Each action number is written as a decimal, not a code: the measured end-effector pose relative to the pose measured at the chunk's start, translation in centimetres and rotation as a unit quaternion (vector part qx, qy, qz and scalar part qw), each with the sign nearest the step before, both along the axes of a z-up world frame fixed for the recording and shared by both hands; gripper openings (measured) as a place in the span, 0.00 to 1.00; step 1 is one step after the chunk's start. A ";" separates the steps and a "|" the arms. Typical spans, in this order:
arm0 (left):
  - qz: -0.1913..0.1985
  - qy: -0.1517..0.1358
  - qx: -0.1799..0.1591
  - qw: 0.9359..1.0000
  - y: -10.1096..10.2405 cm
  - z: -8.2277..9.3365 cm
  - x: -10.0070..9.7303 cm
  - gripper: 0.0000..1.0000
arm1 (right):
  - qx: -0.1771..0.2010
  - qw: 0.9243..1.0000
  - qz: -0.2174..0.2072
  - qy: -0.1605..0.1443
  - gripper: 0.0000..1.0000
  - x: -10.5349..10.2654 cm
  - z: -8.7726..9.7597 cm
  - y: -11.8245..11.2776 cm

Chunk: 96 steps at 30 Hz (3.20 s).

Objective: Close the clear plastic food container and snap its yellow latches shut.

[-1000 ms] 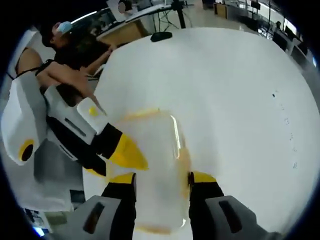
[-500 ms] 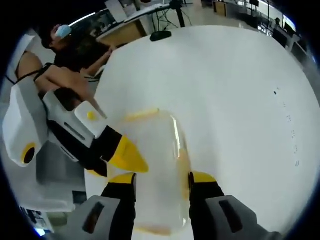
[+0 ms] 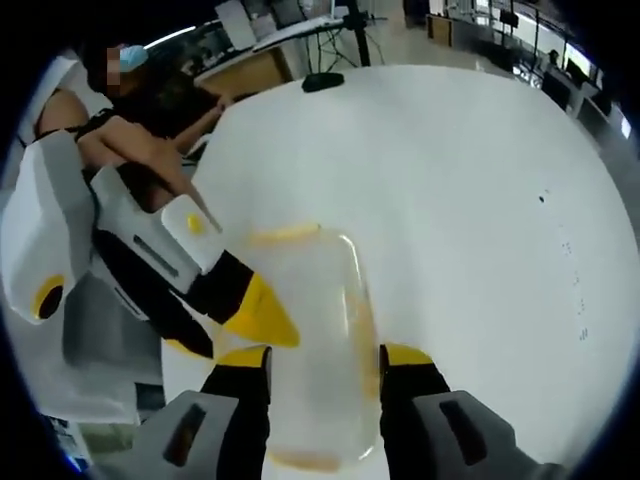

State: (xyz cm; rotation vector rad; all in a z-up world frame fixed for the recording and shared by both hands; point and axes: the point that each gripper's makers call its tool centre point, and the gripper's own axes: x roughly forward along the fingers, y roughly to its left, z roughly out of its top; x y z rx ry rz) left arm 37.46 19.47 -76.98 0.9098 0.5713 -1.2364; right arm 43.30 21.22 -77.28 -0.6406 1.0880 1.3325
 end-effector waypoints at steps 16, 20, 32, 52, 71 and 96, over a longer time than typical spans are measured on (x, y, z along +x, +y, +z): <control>0.009 0.026 0.009 1.000 1.6 0.0 0.5 0.63 | -0.005 0.999 0.003 -0.042 0.53 0.0 0.7 -1.4; 0.010 0.033 0.013 0.999 2.0 0.0 0.6 0.67 | -0.011 0.999 0.007 -0.045 0.56 -0.5 0.7 -1.9; 0.012 0.040 0.025 0.999 3.5 0.0 2.1 0.73 | -0.024 0.998 0.015 -0.055 0.62 -1.7 0.8 -3.1; -0.003 0.059 0.049 0.997 3.9 -1.7 3.3 0.80 | -0.050 0.994 0.023 -0.098 0.76 -3.8 -0.1 -4.9; -0.015 0.058 0.067 0.996 3.8 -2.6 3.4 0.82 | -0.070 0.989 0.022 -0.125 0.75 -3.7 -1.8 -5.2; -0.019 0.058 0.074 0.995 5.2 -2.7 2.8 0.81 | -0.068 0.990 0.011 -0.122 0.75 -4.5 -1.9 -3.8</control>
